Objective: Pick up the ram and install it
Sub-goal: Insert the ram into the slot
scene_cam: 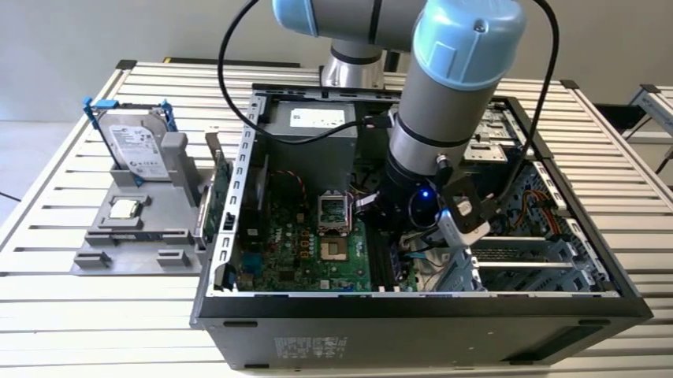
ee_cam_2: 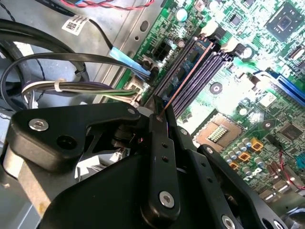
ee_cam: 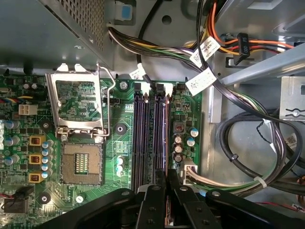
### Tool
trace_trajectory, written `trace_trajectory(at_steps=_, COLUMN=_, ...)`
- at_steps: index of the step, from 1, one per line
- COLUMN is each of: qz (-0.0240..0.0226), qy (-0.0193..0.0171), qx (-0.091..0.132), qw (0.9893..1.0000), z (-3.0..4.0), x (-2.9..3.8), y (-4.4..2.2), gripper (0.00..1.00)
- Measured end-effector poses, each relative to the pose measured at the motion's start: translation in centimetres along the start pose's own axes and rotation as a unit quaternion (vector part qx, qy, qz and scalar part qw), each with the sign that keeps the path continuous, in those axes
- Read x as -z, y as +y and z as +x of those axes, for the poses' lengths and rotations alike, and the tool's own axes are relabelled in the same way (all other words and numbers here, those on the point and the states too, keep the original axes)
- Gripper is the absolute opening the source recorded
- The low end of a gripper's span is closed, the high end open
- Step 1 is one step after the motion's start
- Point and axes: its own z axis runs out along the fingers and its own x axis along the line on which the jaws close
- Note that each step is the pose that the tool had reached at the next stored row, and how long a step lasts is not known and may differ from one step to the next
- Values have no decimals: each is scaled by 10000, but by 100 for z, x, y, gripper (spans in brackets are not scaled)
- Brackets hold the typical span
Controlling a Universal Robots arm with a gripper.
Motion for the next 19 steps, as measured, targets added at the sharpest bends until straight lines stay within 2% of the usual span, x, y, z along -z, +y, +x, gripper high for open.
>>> trace_trajectory(at_steps=18, qz=0, qy=0, qx=-1, qw=10000, z=2, x=-30, y=0, gripper=0)
trace_trajectory(at_steps=19, qz=0, qy=0, qx=-1, qw=10000, z=2, x=-31, y=0, gripper=100)
